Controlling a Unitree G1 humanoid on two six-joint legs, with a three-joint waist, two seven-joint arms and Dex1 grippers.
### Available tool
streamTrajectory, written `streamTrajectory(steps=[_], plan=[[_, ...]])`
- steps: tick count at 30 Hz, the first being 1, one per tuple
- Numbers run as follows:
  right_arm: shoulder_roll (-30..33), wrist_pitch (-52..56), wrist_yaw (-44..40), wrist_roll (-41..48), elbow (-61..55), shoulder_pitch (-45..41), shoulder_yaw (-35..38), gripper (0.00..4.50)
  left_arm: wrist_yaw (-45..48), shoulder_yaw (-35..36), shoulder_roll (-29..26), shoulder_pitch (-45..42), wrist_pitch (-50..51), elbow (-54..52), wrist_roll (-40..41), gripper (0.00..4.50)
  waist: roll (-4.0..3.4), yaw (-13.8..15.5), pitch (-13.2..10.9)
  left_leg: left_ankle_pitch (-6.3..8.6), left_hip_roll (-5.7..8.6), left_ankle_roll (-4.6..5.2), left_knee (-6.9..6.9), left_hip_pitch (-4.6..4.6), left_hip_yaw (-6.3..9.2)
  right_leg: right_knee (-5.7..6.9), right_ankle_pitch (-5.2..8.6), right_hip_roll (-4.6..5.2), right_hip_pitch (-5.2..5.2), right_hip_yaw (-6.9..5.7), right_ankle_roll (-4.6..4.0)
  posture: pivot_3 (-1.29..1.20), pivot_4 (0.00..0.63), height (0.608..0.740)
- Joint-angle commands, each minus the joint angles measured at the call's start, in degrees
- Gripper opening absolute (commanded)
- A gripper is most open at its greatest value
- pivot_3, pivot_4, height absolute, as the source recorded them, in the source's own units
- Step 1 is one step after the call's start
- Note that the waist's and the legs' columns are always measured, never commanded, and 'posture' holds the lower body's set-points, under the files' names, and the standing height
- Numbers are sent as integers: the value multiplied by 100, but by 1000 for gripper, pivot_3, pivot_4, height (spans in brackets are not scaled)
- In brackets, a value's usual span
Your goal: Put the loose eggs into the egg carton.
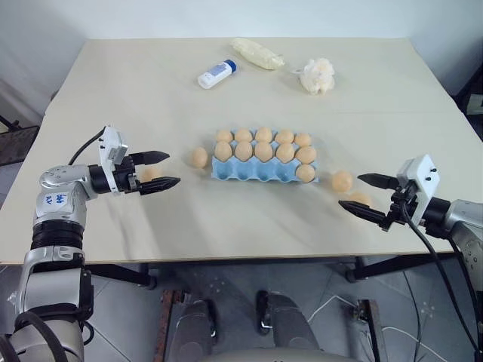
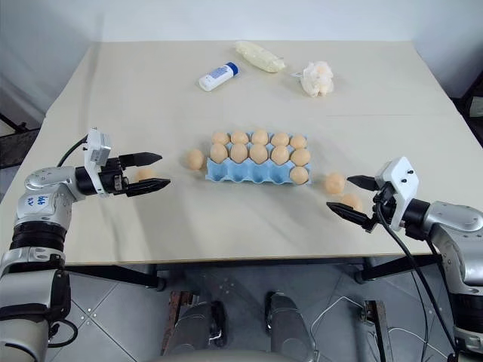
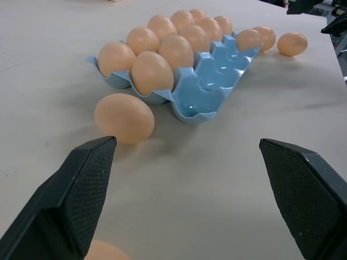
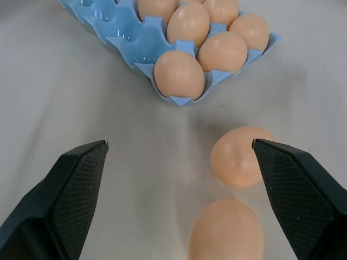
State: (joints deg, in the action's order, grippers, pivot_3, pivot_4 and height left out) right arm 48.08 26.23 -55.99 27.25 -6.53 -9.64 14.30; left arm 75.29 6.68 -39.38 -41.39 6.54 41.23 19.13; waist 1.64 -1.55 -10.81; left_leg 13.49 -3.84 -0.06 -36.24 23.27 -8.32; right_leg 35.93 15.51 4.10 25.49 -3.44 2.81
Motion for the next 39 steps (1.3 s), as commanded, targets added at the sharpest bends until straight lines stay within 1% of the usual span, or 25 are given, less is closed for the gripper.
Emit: streamTrajectory(steps=[1, 3, 11, 16, 21, 23, 27, 30, 32, 34, 39], plan=[[37, -44, 53, 97, -207, -1, 237, 4460, -23, 41, -29, -117, -172, -93, -56, 4500, 0, 0, 0, 0, 0, 0, 0, 0, 0, 0, 0, 0, 0, 0, 0, 0, 150, 740], [30, -32, 76, 107, -234, 15, 248, 4460, -232, 39, -15, -138, -95, -122, -114, 4500, 0, 0, 0, 0, 1, 0, 0, 0, 0, 1, 0, 0, 0, 1, 0, 0, 150, 740], [4, 21, 235, 182, -413, 80, 286, 4460, -278, 113, 17, -149, 158, -354, 11, 4500, 0, 0, 0, 0, 1, 0, 0, 0, 0, 1, -1, -8, 0, 2, 1, 0, 150, 740], [-66, 314, 601, 398, -1002, 273, 478, 4460, -154, 103, 31, -85, 88, -492, 39, 4500, 0, 7, 0, 0, -1, 0, -2, -1, 1, 3, -1, -24, 0, 8, 2, 0, 150, 740], [-339, 913, 1296, 804, -1988, 941, 1108, 4460, 224, 68, 42, -5, -25, -518, 93, 4500, 2, 17, 1, 0, -2, -1, 1, 0, 1, 2, -1, -29, 0, 7, 2, 0, 150, 740], [-507, 1027, 1545, 878, -2326, 1353, 1424, 4460, 359, 43, 41, -4, -77, -471, 71, 4500, 3, 21, 2, 0, -2, 0, 0, 0, 2, 2, -1, -29, 0, 9, 2, 0, 150, 740], [-838, 1140, 2038, 857, -2672, 1973, 1876, 4460, 608, 36, 68, -4, -128, -450, 89, 4500, 7, 22, 4, 1, -1, 1, -4, -2, 2, 2, -2, -31, -3, 12, 3, 0, 150, 740], [-1077, 1167, 2363, 876, -2780, 2193, 2066, 4460, 756, 63, 87, 16, -99, -501, 146, 4500, 12, -2, 7, -1, -3, 4, -5, -4, 3, -3, -2, -34, -3, 26, 4, 0, 150, 740], [-1255, 1091, 2574, 816, -2838, 2268, 2054, 4460, 843, 65, 83, 70, -45, -601, 181, 4500, 12, -11, 8, -3, -4, 7, -5, -7, -2, -4, -4, -38, -3, 35, 5, 0, 150, 740], [-1427, 1042, 2827, 746, -2804, 2170, 1925, 4460, 908, 67, 82, 155, 21, -736, 228, 4500, 13, -15, 8, -4, -10, 7, -7, -10, -4, -6, -8, -45, -3, 42, 2, 0, 150, 740], [-1598, 992, 3077, 573, -2666, 1899, 1486, 4460, 947, 95, 112, 365, 163, -1084, 391, 4500, 13, -14, 8, -4, -13, 6, -8, -13, -7, -6, -10, -45, -3, 49, -2, 0, 150, 740]])
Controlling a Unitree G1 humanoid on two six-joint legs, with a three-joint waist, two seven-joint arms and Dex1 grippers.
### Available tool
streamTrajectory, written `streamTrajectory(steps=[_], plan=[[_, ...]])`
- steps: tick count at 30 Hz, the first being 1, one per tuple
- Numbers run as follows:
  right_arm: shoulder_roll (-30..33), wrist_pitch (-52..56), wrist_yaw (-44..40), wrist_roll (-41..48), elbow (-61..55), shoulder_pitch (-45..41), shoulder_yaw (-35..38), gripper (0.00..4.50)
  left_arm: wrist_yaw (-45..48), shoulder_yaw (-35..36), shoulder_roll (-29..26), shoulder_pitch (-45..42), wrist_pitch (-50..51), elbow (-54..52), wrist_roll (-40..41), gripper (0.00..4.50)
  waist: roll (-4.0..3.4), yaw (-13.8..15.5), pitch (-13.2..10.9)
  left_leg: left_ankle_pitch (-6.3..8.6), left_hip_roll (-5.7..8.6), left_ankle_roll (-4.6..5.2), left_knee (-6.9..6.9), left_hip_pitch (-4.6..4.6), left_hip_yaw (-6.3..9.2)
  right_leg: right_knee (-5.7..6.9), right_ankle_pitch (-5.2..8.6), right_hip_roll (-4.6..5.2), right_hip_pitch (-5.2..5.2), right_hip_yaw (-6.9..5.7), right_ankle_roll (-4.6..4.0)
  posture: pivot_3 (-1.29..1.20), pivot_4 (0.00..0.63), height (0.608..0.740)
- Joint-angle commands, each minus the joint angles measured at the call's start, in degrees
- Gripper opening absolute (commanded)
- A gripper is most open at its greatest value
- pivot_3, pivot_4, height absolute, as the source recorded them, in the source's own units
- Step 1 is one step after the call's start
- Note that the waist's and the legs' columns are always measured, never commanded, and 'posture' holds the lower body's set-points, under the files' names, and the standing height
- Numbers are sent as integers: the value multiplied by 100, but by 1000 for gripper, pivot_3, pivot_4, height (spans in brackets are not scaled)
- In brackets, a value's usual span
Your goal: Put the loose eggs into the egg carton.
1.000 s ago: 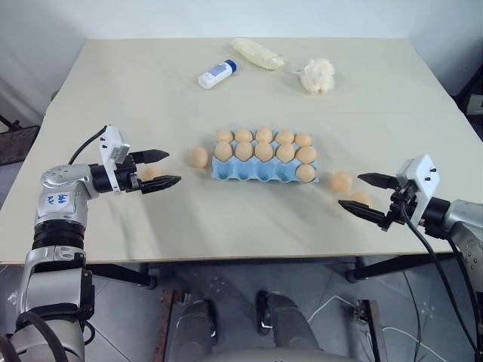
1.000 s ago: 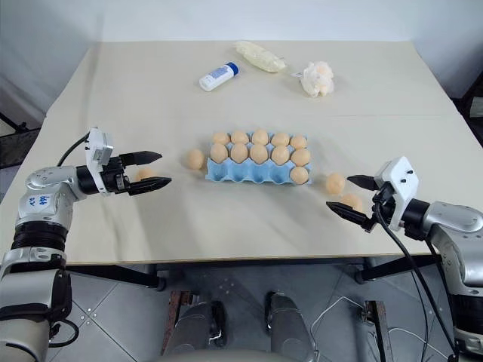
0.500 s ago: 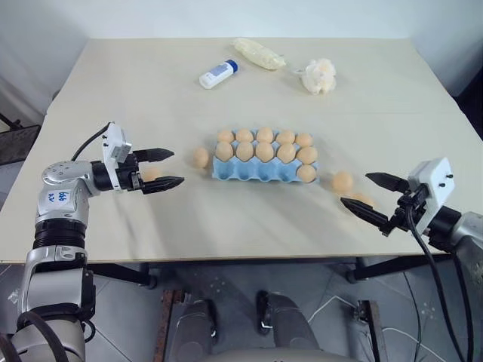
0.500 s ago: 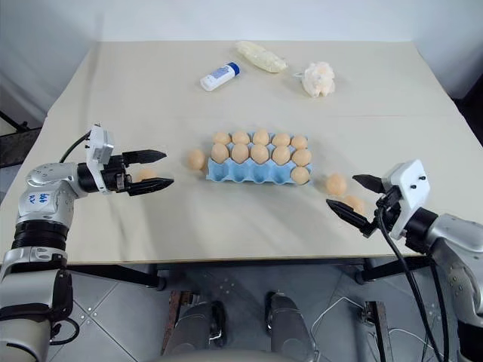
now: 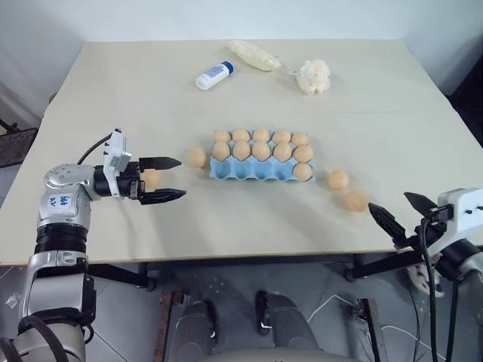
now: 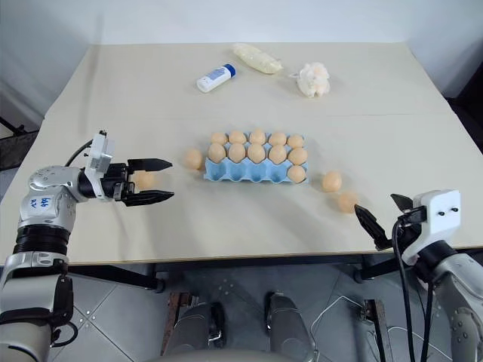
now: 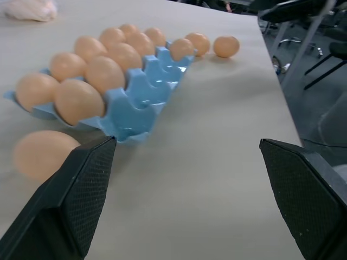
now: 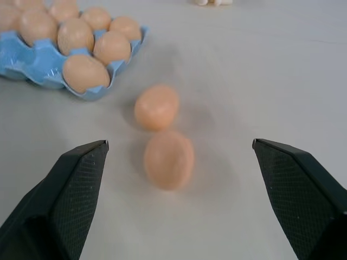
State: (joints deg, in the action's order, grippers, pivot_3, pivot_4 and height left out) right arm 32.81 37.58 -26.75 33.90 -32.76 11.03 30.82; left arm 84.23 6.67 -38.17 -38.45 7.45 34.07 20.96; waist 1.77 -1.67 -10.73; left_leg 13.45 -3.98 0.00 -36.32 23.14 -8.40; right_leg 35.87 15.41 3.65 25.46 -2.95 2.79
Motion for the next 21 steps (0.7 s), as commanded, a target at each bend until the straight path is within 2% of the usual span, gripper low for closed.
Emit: streamTrajectory(steps=[1, 4, 10, 17, 21], plan=[[-92, -153, 165, -120, 22, -240, -274, 4460, 46, 104, 4, 111, 98, -437, 242, 4500, 0, 1, 0, 0, -1, 0, 0, 0, 0, -2, 0, 0, 0, 1, 0, 0, 150, 740], [-142, -183, 186, -261, 287, -435, -581, 4460, 3, 106, 38, 214, 158, -614, 307, 4500, 3, 7, 2, -1, -1, 2, 1, 4, 1, -5, 0, 0, 1, 8, -1, 0, 150, 740], [-98, -591, 241, -1114, 1550, -1097, -1431, 4460, -120, 145, 84, 348, 259, -942, 423, 4500, 8, -5, 4, -2, 3, 5, 2, 6, -1, -8, -2, 0, 1, 11, 2, 0, 150, 740], [-175, -705, 151, -1322, 1992, -1408, -1692, 4460, -258, 194, 58, 460, 344, -1147, 502, 4500, 8, -8, 4, -2, 3, 4, 5, 4, 1, -2, -1, -1, 2, 14, 0, 0, 150, 740], [-247, -617, 140, -1188, 1954, -1435, -1661, 3568, -318, 229, 27, 524, 374, -1226, 527, 4500, 8, -2, 4, -2, 2, 4, 5, 4, 1, 0, -1, -1, 2, 14, 1, 0, 150, 740]])
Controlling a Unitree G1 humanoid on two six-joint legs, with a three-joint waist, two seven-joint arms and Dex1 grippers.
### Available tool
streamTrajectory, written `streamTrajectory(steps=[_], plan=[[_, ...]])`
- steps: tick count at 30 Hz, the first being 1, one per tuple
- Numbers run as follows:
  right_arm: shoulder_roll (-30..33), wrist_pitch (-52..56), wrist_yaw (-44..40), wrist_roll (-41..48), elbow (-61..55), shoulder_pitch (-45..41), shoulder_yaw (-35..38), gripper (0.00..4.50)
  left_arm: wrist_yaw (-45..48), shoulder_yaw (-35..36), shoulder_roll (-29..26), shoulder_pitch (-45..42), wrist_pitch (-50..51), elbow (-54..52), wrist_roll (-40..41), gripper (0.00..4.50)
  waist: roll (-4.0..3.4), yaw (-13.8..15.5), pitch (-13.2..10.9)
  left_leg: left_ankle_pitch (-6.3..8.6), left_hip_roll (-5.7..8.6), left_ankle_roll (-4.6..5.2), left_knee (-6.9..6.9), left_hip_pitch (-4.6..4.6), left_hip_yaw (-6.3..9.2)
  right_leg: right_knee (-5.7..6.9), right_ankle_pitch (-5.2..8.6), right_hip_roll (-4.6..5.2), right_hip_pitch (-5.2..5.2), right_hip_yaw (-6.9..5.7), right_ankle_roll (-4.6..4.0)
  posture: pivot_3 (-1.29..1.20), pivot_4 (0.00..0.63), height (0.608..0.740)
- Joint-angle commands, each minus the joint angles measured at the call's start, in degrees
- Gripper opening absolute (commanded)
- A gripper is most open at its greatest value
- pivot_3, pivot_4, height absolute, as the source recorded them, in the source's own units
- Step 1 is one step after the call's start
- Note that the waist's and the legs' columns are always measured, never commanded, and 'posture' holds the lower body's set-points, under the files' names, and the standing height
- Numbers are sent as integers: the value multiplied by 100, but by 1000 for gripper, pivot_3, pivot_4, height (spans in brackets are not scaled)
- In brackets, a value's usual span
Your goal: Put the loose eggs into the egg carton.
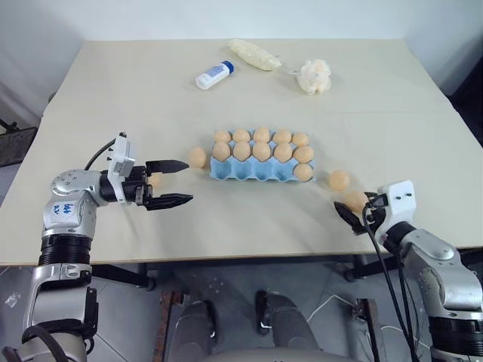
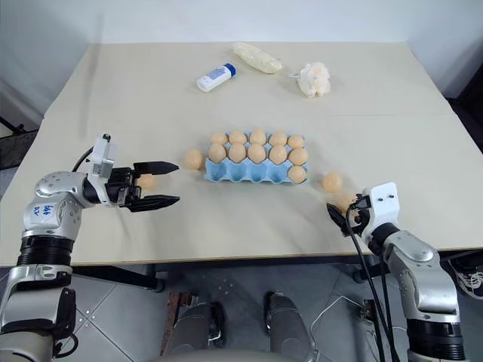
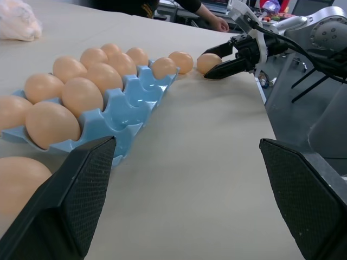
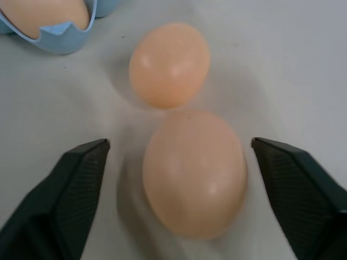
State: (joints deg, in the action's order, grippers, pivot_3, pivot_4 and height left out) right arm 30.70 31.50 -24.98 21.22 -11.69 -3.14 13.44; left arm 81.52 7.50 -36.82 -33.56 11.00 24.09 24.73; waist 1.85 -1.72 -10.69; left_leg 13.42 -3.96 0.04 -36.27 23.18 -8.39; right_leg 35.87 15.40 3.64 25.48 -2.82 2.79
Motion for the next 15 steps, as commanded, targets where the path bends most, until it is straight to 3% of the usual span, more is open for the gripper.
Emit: streamTrajectory(steps=[1, 4, 6, 15], plan=[[-31, 3, -40, 93, -205, 10, 93, 3166, -58, 160, -115, 53, 27, -251, 152, 4500, 0, 6, 0, 0, 0, 0, 0, 0, 0, 1, 0, 0, 0, 1, 0, 0, 150, 740], [18, 63, -43, 167, -472, 163, 203, 2124, -98, 200, -133, 96, 44, -294, 151, 4500, 0, 10, 0, 0, 0, 0, 0, 0, 1, 1, 0, 1, 0, 1, 0, 0, 150, 740], [76, 113, -88, 256, -756, 296, 298, 1716, -112, 217, -146, 117, 51, -315, 158, 4500, 0, 12, 0, 0, 0, -1, 0, 0, 1, 0, 0, 2, 0, 1, 0, 0, 150, 740], [507, 811, -258, 878, -1588, -248, 449, 1671, -180, 258, -197, 147, 83, -344, 183, 4500, 0, -5, 0, 1, -23, -2, -5, -2, -6, -5, -5, 2, 0, -2, -1, 0, 150, 740]])
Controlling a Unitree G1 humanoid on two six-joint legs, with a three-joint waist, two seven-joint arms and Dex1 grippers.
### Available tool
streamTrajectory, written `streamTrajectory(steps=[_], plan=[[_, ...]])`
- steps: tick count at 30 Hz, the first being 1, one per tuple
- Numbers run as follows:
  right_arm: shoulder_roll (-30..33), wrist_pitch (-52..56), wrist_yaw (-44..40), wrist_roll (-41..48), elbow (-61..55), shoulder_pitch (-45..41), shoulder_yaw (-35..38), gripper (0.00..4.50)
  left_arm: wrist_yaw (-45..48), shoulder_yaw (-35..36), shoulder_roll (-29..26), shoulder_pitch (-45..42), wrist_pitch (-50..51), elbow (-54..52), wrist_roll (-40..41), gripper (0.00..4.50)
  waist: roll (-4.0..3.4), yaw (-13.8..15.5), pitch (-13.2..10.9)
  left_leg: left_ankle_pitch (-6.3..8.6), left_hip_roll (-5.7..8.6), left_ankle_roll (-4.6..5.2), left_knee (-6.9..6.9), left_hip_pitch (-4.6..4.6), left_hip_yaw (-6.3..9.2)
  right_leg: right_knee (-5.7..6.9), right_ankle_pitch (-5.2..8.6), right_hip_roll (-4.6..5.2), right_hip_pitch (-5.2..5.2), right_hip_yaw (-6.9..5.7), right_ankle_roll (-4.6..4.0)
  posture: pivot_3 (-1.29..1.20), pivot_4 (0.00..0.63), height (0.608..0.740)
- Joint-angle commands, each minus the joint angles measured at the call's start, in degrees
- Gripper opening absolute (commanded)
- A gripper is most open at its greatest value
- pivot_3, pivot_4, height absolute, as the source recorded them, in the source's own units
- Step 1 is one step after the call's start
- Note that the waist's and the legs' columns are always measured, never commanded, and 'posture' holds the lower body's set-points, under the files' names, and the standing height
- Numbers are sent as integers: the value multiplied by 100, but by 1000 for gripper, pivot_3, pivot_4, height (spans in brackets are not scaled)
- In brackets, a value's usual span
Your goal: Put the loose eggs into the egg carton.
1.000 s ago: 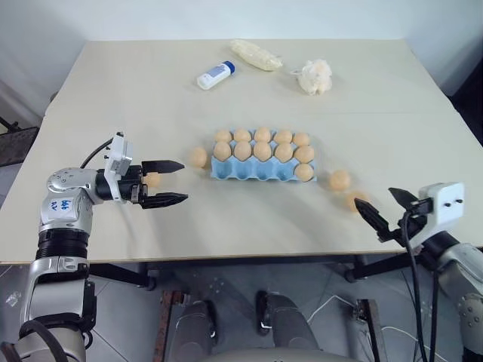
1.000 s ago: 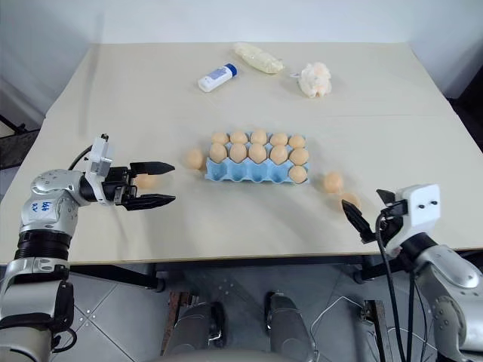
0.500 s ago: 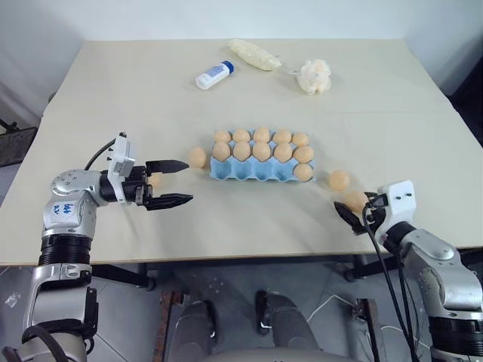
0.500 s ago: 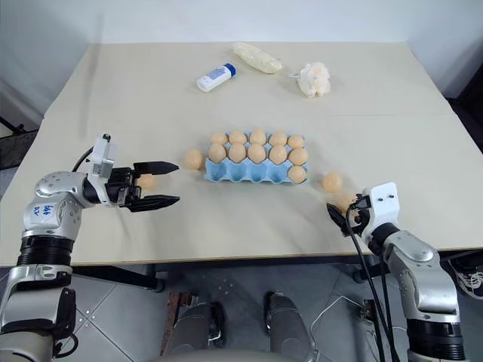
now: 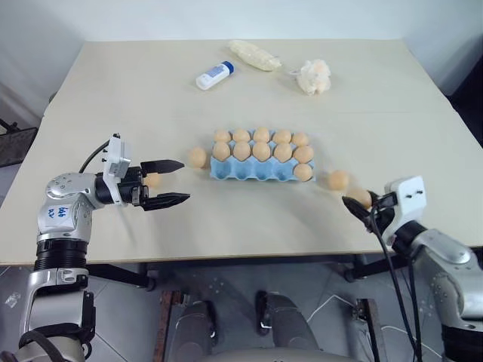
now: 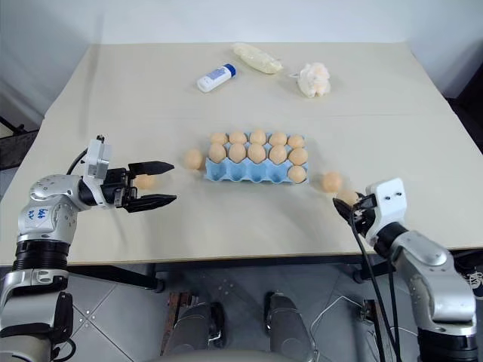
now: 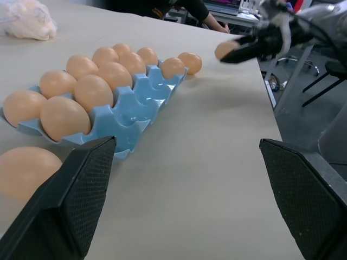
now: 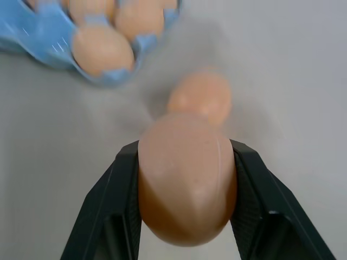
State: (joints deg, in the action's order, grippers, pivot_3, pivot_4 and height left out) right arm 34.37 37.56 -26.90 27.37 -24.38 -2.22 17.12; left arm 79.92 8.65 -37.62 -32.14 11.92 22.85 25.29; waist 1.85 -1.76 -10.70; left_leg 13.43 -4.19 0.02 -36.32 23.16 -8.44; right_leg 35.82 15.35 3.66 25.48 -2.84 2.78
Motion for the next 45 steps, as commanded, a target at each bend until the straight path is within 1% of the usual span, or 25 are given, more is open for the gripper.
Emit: streamTrajectory(steps=[1, 3, 6, 9, 12, 15, 18, 24, 26, 28, 32, 35, 39, 45], plan=[[166, 279, -71, 275, -288, -538, -38, 1671, -31, 136, -113, 0, -14, -218, 125, 4500, 0, -3, 0, 0, -5, 0, -1, -1, -1, -1, -1, 0, 0, 0, -2, 0, 150, 740], [79, 300, -25, 210, -155, -1012, -338, 1671, -58, 125, -100, -16, -29, -208, 120, 4500, 0, 2, 0, 0, -7, -1, -3, 0, -2, -4, -4, 0, 0, 0, -7, 0, 150, 740], [-304, 235, 101, 16, 342, -1806, -903, 1671, -102, 123, -54, -63, -82, -174, 113, 4500, 0, -10, 0, -1, -20, -5, -1, 2, -3, -9, -6, -1, 3, -1, -16, 0, 150, 740], [-625, 27, 125, -345, 938, -2389, -1435, 1671, -148, 131, -3, -90, -161, -178, 112, 4500, 0, -7, 0, 0, -29, -10, 0, 3, -4, -8, -4, -8, 6, -1, -23, 0, 150, 740], [-973, -239, 60, -662, 1542, -2881, -1897, 1671, -333, 283, 24, -50, -251, -175, 160, 4500, 0, -4, 0, 4, -29, -18, 2, 6, -2, 3, -4, -9, 11, -1, -25, 0, 150, 740], [-1156, -410, -7, -855, 1916, -3094, -2083, 1671, -301, 315, -26, 116, -305, -219, 163, 4500, 0, -4, 0, 11, -29, -23, 3, 9, -4, 6, -4, -11, 15, -5, -24, 0, 150, 740], [-1235, -467, -109, -927, 2049, -3131, -2186, 1671, -334, 371, -57, 273, -350, -274, 147, 4500, -1, -1, 0, 21, -31, -25, 6, 10, -7, 3, -2, -12, 16, -13, -26, 0, 150, 740], [-1238, -547, -253, -1105, 2153, -3094, -2281, 1671, -436, 333, -67, 485, -456, -311, 53, 4500, 0, -4, 0, 25, -41, -25, -2, 9, -9, 5, -2, -11, 16, -13, -25, 0, 150, 740], [-1195, -521, -302, -1124, 2131, -3069, -2255, 2387, -487, 283, -82, 502, -413, -338, 17, 4500, 0, -4, 0, 23, -44, -25, -3, 8, -9, 9, -3, -11, 16, -13, -25, 0, 150, 740], [-1154, -480, -357, -1135, 2104, -3049, -2240, 2959, -529, 196, -115, 496, -361, -332, -68, 4500, -1, -5, 0, 22, -46, -26, -4, 6, -9, 10, -3, -11, 16, -12, -26, 0, 150, 740], [-1078, -417, -438, -1131, 1960, -3001, -2179, 4449, -576, 38, -137, 406, -305, -259, -194, 4500, -1, -16, 0, 22, -47, -26, -1, 5, -10, 8, -2, -12, 16, -12, -28, 0, 150, 740], [-1018, -376, -454, -1106, 1798, -2952, -2121, 4480, -604, -55, -144, 284, -281, -173, -253, 4500, 0, -5, 0, 23, -47, -27, 2, 6, -9, 7, 0, -12, 17, -13, -31, 0, 150, 740], [-831, -167, -433, -956, 1298, -2786, -1844, 4480, -602, -104, -127, 136, -305, -59, -291, 4500, -1, 4, 0, 24, -46, -28, 2, 7, -9, 6, 1, -11, 17, -14, -32, 0, 150, 740], [-364, -99, -609, -545, 353, -2022, -1052, 4480, -551, -162, -73, -27, -373, 108, -324, 4500, 0, 18, 0, 26, -43, -31, 6, 8, -8, -1, 1, -13, 17, -16, -32, 0, 150, 740]])
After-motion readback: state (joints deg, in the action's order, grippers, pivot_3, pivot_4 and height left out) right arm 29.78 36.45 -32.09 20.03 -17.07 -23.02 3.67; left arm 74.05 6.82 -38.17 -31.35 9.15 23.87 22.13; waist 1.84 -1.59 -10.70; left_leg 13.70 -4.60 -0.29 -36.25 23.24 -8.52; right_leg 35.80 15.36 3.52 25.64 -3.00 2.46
